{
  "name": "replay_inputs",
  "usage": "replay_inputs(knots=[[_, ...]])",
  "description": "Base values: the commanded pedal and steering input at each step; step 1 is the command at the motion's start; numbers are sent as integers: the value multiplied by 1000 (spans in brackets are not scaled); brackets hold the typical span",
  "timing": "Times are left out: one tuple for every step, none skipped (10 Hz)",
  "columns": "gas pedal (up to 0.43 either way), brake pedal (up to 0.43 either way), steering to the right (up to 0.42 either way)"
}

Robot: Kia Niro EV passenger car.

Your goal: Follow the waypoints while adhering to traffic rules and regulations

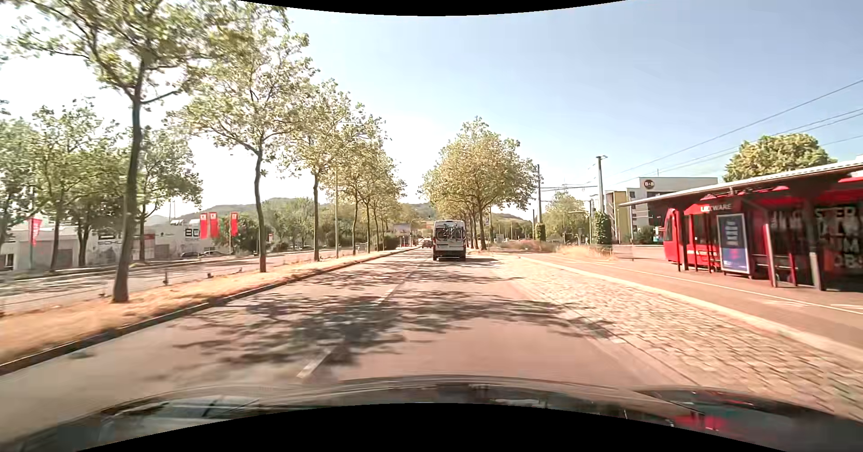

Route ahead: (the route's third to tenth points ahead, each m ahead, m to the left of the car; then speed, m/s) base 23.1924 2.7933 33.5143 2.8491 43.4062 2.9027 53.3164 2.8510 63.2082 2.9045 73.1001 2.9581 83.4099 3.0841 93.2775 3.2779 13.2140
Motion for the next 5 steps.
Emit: replay_inputs(knots=[[209,0,-1],[209,0,-1],[209,0,-1],[209,0,-1],[209,0,-1]])
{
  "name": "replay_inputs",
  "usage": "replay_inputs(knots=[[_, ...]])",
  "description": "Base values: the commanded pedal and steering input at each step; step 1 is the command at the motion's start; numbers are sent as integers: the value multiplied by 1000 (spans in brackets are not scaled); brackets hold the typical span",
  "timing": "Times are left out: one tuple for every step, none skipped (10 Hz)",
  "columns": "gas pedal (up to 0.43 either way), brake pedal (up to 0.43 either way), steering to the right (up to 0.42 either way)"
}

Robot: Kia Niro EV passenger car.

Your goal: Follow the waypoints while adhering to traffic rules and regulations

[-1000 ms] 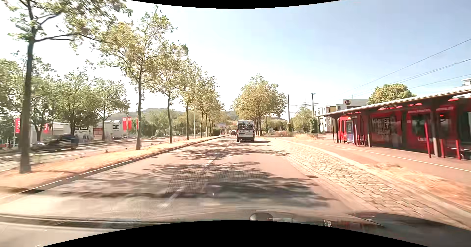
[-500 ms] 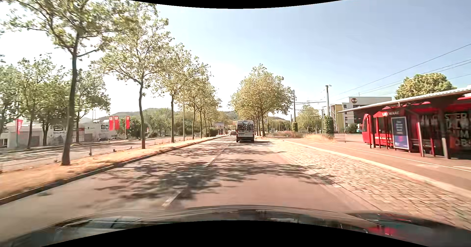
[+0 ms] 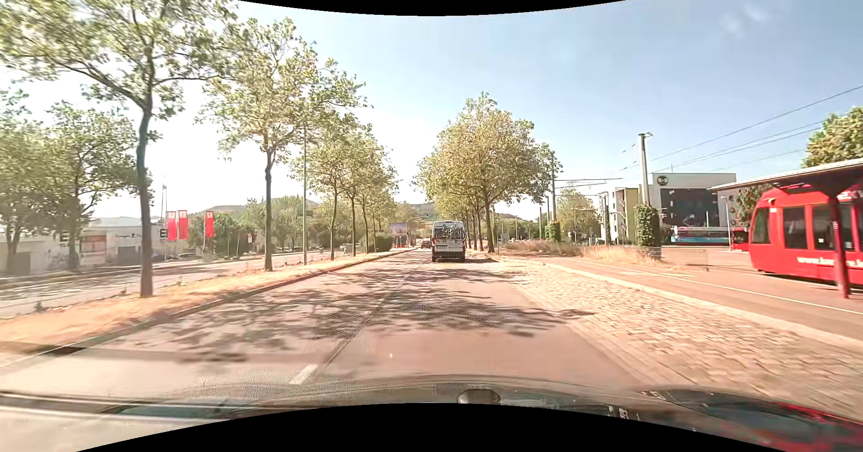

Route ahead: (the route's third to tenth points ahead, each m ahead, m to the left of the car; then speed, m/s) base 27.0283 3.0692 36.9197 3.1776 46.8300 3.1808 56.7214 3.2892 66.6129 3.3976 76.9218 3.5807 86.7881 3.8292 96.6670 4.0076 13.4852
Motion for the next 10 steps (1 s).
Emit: replay_inputs(knots=[[209,0,-1],[209,0,-1],[209,0,-1],[209,0,-1],[197,0,-1],[197,0,-1],[197,0,-1],[197,0,-1],[197,0,-1],[197,0,-1]])
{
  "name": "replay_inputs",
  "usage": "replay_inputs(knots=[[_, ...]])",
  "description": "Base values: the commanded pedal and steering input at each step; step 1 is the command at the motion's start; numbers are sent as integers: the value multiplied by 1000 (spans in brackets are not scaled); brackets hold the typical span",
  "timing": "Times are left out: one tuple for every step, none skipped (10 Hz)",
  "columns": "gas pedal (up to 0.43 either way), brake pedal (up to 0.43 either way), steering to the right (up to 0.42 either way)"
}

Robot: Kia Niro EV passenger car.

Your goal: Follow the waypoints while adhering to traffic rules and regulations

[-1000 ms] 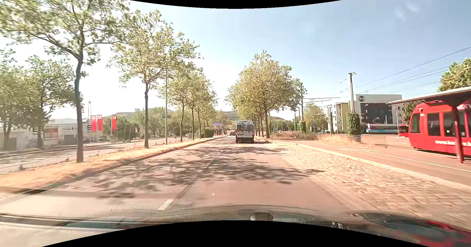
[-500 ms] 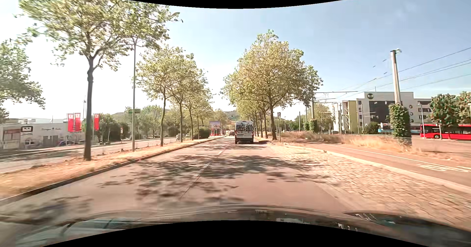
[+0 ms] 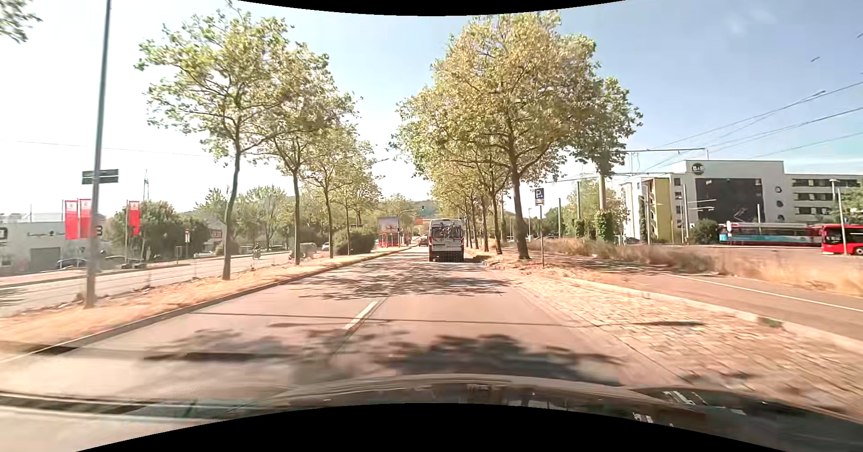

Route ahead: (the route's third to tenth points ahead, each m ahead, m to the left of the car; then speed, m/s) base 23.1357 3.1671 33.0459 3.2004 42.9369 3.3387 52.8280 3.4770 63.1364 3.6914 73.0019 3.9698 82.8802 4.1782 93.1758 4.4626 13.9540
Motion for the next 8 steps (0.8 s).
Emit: replay_inputs(knots=[[197,0,-1],[197,0,-1],[197,0,-1],[189,0,-1],[177,0,-1],[177,0,-1],[177,0,-1],[169,0,-1]])
